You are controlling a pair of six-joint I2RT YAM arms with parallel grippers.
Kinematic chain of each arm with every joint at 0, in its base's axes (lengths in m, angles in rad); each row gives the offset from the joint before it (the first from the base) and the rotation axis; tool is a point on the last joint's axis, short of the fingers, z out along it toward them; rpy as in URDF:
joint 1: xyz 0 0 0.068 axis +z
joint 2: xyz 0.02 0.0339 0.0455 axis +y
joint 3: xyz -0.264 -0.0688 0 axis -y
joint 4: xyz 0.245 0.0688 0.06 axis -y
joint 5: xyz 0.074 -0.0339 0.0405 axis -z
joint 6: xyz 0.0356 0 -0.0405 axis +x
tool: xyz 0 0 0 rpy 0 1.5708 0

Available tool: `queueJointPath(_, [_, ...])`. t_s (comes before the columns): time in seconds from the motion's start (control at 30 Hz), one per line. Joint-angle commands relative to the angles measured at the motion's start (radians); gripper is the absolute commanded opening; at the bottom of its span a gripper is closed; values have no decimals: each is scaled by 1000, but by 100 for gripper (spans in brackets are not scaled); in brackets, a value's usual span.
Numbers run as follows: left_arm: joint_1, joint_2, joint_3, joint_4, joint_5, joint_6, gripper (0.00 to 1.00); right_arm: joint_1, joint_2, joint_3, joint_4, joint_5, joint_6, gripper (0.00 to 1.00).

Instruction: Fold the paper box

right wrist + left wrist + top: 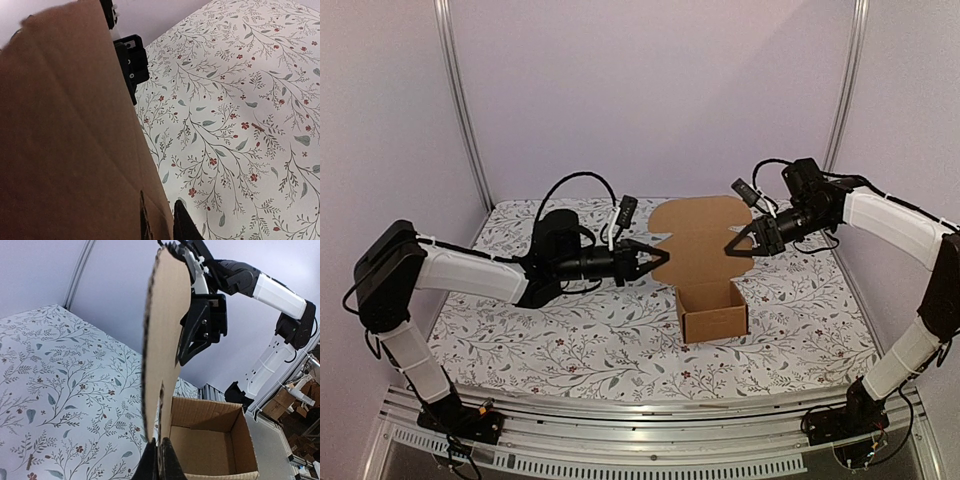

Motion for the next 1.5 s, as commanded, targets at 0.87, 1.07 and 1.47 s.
queueJointPath(0.87, [-165,110,412,-622,-811,-154,3,90,-77,-106,271,233,251,0])
queueJointPath(1.07, [-163,136,481,-625,-700,-104,15,89,-78,-108,268,276,247,0])
queueJointPath(1.47, [-100,-419,26,-670,-453,316,76,32,-86,-58,66,1,-2,0])
